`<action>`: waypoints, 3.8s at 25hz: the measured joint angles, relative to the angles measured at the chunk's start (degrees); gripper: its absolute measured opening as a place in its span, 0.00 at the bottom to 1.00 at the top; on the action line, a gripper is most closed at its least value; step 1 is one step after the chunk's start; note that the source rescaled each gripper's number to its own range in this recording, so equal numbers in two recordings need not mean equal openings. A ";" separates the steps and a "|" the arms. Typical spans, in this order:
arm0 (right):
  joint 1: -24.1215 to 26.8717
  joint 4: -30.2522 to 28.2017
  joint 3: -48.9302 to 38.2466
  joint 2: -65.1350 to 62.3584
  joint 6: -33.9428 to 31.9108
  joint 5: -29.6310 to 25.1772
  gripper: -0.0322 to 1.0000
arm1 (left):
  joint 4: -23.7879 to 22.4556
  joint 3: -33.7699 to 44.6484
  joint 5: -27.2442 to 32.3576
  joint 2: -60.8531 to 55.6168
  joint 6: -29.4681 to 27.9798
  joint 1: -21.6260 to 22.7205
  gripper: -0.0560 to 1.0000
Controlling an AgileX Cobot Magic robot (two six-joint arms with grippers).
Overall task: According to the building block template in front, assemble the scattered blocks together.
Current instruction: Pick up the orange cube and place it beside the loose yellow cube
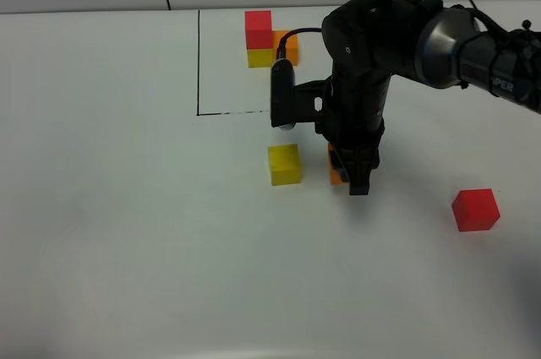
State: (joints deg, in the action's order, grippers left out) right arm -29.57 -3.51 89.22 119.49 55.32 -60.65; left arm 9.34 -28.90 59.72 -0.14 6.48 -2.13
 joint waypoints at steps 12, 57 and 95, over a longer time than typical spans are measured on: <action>0.06 0.74 10.81 9.82 2.49 -1.43 0.04 | 0.00 0.00 0.00 0.00 0.00 0.00 0.17; 0.16 5.02 11.37 11.72 3.15 0.53 0.04 | 0.00 0.00 0.00 0.00 0.00 0.00 0.17; 0.45 6.10 11.32 11.59 3.96 1.70 0.15 | 0.00 0.00 0.00 0.00 0.00 0.00 0.17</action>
State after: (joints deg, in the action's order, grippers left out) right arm -29.12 2.58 100.54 131.08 59.28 -58.95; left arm 9.34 -28.90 59.72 -0.14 6.48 -2.13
